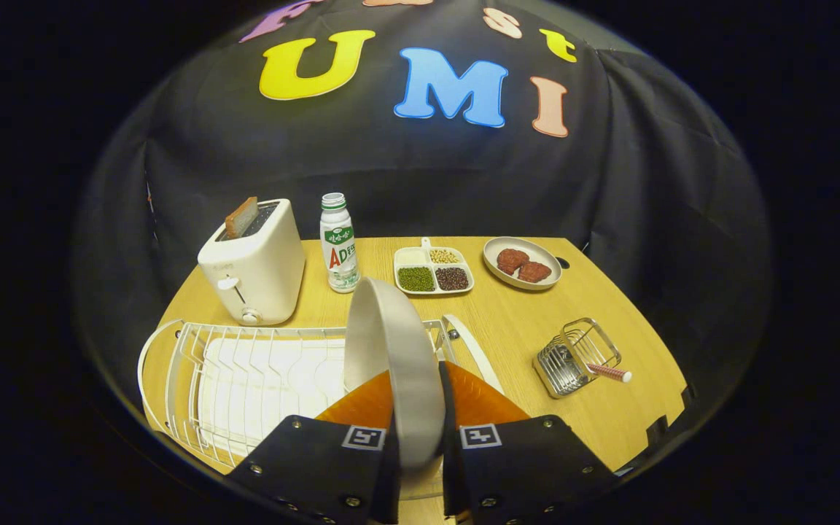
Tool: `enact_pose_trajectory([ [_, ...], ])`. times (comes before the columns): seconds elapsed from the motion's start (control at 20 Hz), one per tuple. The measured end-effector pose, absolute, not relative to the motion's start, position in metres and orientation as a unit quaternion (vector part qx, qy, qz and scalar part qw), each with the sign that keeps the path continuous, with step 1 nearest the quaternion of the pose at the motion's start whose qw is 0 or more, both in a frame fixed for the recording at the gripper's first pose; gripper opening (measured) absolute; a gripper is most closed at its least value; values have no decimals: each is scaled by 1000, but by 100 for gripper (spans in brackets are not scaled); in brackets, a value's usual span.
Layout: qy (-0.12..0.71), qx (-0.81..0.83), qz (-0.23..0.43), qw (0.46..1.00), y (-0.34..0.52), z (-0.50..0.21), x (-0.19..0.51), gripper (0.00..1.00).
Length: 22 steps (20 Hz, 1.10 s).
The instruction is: Take the plate from the dish rack, then take the spoon from the basket and place it into the plate.
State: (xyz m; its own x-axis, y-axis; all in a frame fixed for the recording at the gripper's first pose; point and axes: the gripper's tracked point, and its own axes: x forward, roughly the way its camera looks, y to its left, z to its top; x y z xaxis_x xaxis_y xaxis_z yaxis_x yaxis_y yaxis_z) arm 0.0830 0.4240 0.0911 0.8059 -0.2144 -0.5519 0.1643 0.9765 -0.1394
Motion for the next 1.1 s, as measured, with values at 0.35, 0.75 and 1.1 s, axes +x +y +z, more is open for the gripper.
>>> enact_pose_trajectory([
  [0.35,276,-174,-113,938,446,109,90,23],
  [0.75,254,-209,-129,935,442,132,71,23],
  [1.1,233,-185,-164,941,410,167,30,23],
])
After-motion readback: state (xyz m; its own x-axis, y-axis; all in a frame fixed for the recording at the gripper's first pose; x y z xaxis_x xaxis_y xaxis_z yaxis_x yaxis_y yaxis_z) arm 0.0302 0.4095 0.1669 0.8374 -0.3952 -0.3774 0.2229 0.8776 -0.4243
